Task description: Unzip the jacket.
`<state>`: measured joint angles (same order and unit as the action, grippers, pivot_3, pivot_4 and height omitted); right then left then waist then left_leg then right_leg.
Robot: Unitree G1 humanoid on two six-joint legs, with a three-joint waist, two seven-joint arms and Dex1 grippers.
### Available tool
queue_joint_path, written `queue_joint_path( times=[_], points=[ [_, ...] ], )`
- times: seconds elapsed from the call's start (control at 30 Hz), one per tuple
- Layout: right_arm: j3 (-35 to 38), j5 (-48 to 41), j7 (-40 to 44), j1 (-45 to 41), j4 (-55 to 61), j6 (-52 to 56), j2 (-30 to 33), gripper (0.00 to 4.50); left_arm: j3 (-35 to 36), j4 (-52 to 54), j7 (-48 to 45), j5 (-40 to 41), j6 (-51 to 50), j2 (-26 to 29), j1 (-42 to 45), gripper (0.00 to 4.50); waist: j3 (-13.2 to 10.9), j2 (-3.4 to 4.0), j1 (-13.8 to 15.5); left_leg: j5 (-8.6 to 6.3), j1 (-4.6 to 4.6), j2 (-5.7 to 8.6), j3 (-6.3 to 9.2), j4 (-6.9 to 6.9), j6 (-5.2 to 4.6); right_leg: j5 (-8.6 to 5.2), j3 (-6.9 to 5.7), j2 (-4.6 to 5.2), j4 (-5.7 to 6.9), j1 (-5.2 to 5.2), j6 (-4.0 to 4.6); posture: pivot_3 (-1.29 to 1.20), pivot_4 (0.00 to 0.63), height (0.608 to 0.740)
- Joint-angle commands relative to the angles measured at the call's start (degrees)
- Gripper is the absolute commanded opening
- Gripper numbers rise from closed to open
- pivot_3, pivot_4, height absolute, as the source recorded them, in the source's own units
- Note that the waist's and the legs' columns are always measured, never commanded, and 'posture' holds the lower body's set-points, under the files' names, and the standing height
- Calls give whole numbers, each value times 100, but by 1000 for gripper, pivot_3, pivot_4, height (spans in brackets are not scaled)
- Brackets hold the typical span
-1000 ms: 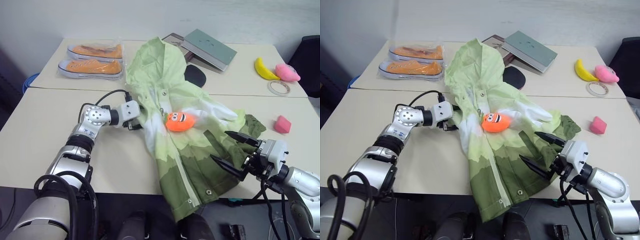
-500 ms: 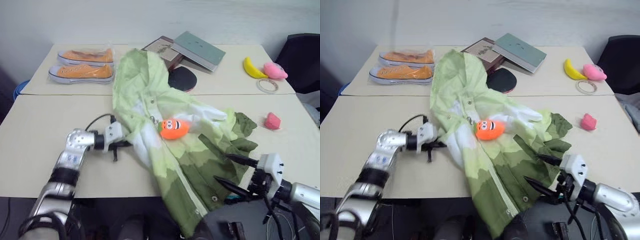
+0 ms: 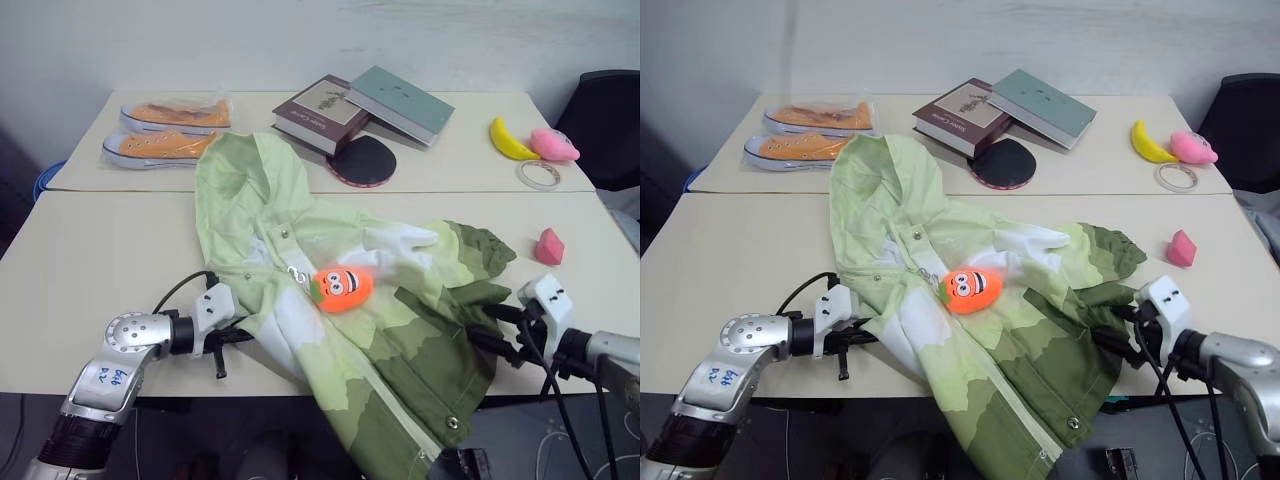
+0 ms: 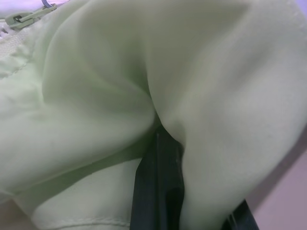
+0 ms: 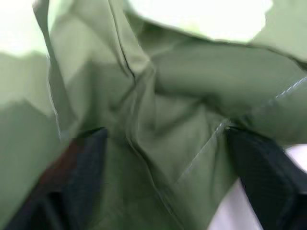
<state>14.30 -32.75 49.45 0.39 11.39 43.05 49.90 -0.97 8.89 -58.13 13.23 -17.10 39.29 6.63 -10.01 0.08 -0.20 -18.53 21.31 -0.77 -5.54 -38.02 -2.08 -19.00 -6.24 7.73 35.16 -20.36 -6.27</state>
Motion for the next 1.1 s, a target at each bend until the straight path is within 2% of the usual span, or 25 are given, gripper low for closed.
queue_joint_path(
  times=[0.03, 0.13, 0.27, 0.3, 0.43, 0.57, 0.7, 0.83, 0.97, 1.1],
  points=[
    [-145, -7, 174, -354, -383, 285, 178, 2664, 57, 142, 64, 66, -113, 88, -99, 0, -1, 0, 3, 0, 0, 0, 0, -1, -1, 0, 0, 0, 0, 0, 0, 0, 150, 740],
    [-397, 545, 9, -793, -1023, -123, 212, 1552, 56, 373, 73, 165, -195, 105, -291, 0, -1, 0, -5, 0, 1, 0, 0, 2, 0, 0, 0, 1, -1, -3, 0, 0, 150, 740],
    [-658, 1612, -545, -1822, -2252, -1751, 111, 140, 200, 1101, 265, 667, -733, -66, -860, 0, -4, 3, -69, -1, 1, 2, -13, 1, 1, 1, 6, 2, -3, -6, -1, 0, 150, 740],
    [-707, 1813, -632, -2102, -2548, -2103, 116, 28, 225, 1290, 377, 786, -893, -147, -1011, 0, -6, 6, -78, -1, 2, 2, -14, 1, 1, 1, 5, 2, -3, -7, -1, 0, 150, 740],
    [-837, 2316, -907, -3186, -3663, -2957, 24, 28, 104, 1826, 833, 887, -1203, -436, -1484, 0, -17, 12, -78, 8, 8, -3, -15, -3, 10, 0, 4, -11, -1, -13, -1, 0, 150, 740],
    [-1135, 2822, -1187, -4296, -4887, -3678, -299, 28, -256, 1945, 1392, 837, -1099, -1109, -1486, 0, -24, 18, -115, 18, 10, 0, -26, -4, 3, 1, 10, -10, -1, -13, -2, 0, 150, 740],
    [-1276, 3117, -1220, -4864, -5836, -4250, -537, 28, -605, 1758, 1465, 759, -898, -1508, -1154, 0, -26, 16, -77, 23, 13, -2, -14, -5, 11, 1, 2, -14, 4, -12, -3, 0, 150, 740],
    [-944, 2711, -755, -4985, -5749, -3813, -485, 28, -886, 1596, 1459, 580, -681, -1573, -915, 0, -27, 18, -19, 30, 23, 2, -22, -6, 4, 2, 5, -14, 26, -20, -4, 0, 150, 740],
    [-555, 1979, 315, -4372, -4655, -2548, 37, 891, -718, 1483, 1439, 434, -468, -1280, -1048, 0, -30, 24, 25, 30, 31, 0, -9, -4, 4, 2, -5, -15, 27, -24, -3, 0, 150, 740],
    [-188, 1466, 656, -3656, -3620, -1487, 449, 2159, -531, 1349, 1255, 411, -191, -921, -1170, 0, -31, 24, 21, 28, 35, 0, 0, -7, 2, 1, -11, -8, 21, -20, -3, 0, 150, 740]
  ],
)
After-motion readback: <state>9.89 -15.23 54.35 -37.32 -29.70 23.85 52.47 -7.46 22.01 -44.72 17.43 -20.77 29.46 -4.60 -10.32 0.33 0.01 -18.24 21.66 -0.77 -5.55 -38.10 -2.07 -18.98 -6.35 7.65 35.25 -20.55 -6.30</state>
